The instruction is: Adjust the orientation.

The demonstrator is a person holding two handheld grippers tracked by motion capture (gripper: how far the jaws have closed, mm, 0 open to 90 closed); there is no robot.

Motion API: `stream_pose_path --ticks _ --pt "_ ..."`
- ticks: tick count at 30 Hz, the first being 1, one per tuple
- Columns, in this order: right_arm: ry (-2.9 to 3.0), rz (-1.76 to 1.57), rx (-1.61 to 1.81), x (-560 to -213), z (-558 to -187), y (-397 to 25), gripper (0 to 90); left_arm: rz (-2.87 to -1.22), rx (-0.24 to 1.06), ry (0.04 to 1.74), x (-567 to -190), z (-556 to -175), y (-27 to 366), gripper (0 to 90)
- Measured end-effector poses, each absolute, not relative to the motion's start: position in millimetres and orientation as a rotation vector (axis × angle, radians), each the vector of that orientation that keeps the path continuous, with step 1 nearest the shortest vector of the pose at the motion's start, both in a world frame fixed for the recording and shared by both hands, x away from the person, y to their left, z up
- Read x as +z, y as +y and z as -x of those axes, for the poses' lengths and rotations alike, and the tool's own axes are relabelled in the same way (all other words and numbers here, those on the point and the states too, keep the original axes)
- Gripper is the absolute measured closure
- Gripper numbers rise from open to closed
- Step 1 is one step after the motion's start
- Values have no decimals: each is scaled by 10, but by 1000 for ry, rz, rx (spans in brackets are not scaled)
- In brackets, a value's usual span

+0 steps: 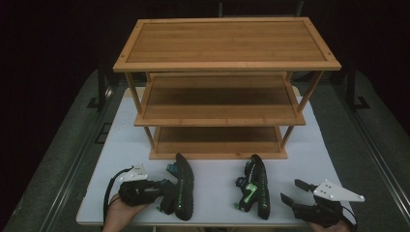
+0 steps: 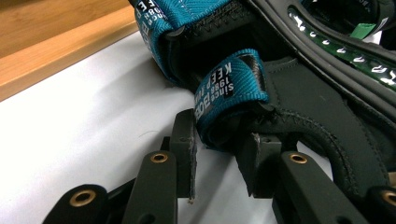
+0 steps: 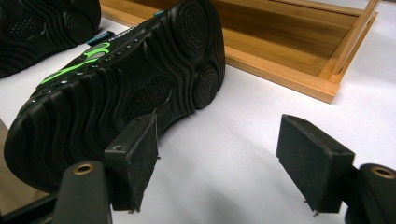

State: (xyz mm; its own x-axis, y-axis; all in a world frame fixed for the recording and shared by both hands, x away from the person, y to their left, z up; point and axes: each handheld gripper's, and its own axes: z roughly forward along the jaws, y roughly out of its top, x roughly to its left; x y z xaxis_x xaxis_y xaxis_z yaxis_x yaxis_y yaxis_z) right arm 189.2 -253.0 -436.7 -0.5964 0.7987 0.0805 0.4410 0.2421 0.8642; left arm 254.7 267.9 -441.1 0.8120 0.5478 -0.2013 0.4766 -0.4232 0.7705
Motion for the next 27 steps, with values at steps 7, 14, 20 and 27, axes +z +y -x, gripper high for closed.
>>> stream_pose_path --ticks 7,14,20,27 --pt "2139 -1135 1298 -4365 -1892 -2532 286 -2057 107 740 -4341 -2530 2636 672" --pt "2138 -1135 1302 -4364 -1892 -2533 286 -2049 112 727 -4286 -2531 2596 659" --pt "2139 -1134 1302 -4362 -1891 -2528 286 -2037 118 707 -4229 -2542 2537 654" --pt "2138 -1134 1306 -4358 -1885 -2528 286 -2025 112 687 -4172 -2572 2442 644"
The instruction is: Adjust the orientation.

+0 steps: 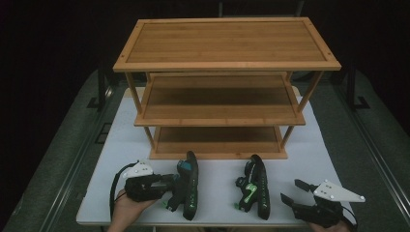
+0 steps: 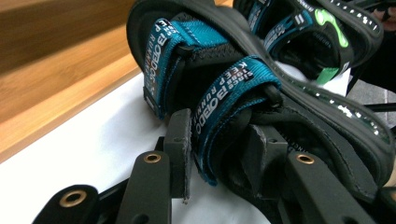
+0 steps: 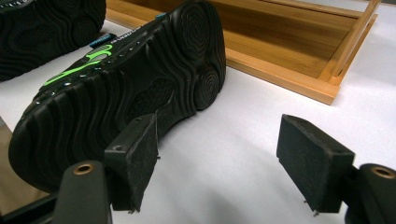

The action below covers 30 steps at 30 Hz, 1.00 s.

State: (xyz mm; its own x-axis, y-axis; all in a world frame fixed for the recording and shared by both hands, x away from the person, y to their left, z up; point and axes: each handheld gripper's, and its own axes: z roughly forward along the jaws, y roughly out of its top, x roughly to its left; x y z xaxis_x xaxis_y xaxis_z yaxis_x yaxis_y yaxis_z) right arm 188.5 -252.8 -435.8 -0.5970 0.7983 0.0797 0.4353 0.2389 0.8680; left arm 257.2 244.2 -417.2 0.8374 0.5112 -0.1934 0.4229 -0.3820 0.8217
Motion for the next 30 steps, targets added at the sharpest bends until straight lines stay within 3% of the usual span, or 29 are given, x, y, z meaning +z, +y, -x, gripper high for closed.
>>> stream_pose_path --ticks 30 --pt "2131 -1128 1320 -4345 -1867 -2572 286 -2068 66 604 -4137 -2708 1634 587"
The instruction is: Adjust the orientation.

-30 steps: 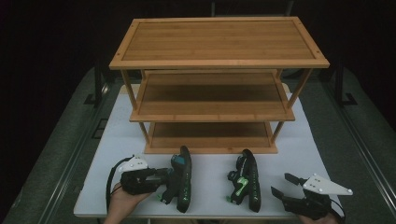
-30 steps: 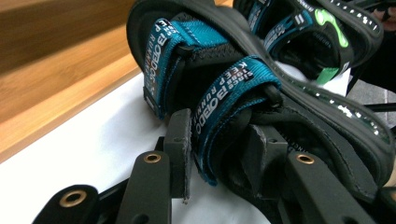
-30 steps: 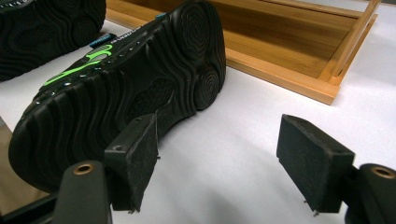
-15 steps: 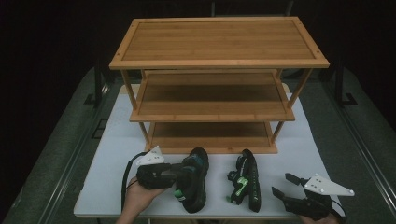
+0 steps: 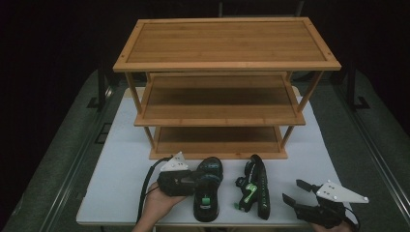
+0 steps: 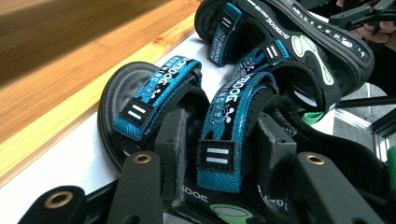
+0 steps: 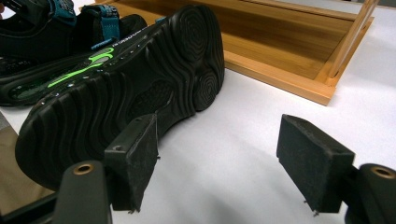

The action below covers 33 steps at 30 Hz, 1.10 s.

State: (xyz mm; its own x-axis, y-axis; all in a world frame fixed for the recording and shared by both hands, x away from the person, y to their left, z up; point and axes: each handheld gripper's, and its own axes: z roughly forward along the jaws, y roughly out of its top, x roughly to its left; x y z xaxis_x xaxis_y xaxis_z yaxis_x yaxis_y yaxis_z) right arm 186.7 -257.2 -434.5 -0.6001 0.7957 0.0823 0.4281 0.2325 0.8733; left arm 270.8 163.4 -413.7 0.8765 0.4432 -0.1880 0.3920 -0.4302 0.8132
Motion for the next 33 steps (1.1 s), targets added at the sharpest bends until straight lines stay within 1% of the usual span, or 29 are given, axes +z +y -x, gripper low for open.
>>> stream_pose_path --ticks 7,27,31,32,33 --pt "2135 -1128 1319 -4348 -1872 -2560 286 -2066 89 590 -4140 -2689 1634 580" --pt "2138 -1128 1321 -4354 -1879 -2553 286 -2008 98 561 -4197 -2654 1673 562" --pt "2134 -1130 1322 -4346 -1871 -2560 286 -2008 100 556 -4195 -2639 1664 533" --pt "2131 -1128 1330 -4341 -1868 -2560 286 -2003 97 555 -4196 -2634 1661 499" --pt "2131 -1128 1330 -4341 -1868 -2560 286 -1999 100 553 -4196 -2626 1659 499"
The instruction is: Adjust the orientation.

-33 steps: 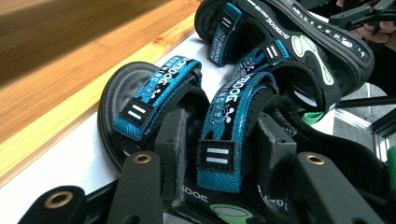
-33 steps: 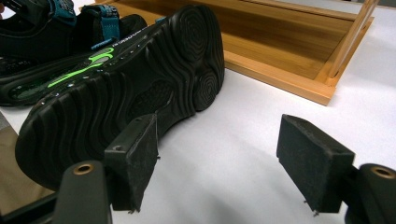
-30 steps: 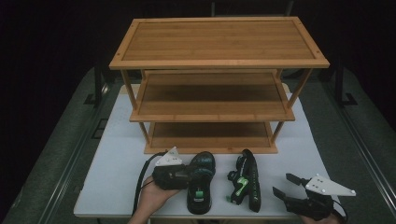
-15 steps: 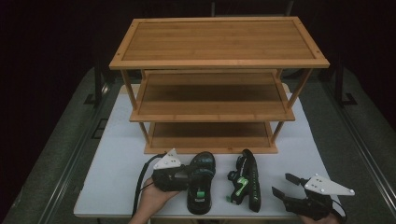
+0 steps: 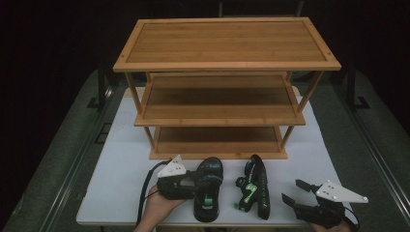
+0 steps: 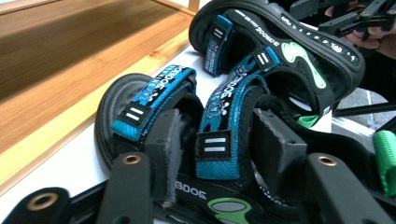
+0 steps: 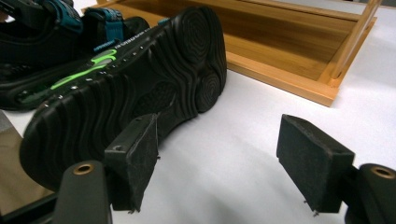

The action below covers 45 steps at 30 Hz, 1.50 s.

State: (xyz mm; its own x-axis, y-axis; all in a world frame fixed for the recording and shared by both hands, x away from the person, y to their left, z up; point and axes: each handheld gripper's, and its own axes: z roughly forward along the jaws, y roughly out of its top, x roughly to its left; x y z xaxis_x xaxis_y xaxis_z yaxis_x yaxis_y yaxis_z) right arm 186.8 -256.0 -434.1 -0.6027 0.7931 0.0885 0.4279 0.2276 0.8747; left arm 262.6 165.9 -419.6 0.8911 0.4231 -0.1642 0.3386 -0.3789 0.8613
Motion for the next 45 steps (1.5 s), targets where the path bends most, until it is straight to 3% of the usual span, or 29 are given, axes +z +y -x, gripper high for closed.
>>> stream_pose_path --ticks 7,10,13,18,21,26,35,45 --pt "2094 -1093 1382 -4272 -1828 -2538 314 -1969 135 535 -4204 -2572 1698 408" --pt "2084 -1079 1386 -4245 -1807 -2526 335 -1967 146 537 -4203 -2561 1723 414" --pt "2059 -1070 1425 -4217 -1794 -2519 381 -1970 150 539 -4198 -2545 1735 474" --pt "2025 -1028 1481 -4121 -1789 -2414 501 -1968 154 545 -4197 -2540 1753 584" --pt "2026 -1014 1478 -4113 -1801 -2358 543 -1966 152 552 -4200 -2541 1757 590" --pt "2050 -956 1485 -4091 -1849 -2162 731 -1964 154 552 -4204 -2537 1756 596" --pt "2112 -899 1445 -4082 -1944 -1899 888 -1962 151 550 -4212 -2533 1755 596" --pt "2131 -912 1384 -4136 -1970 -1897 897 -1963 149 547 -4218 -2534 1753 596"
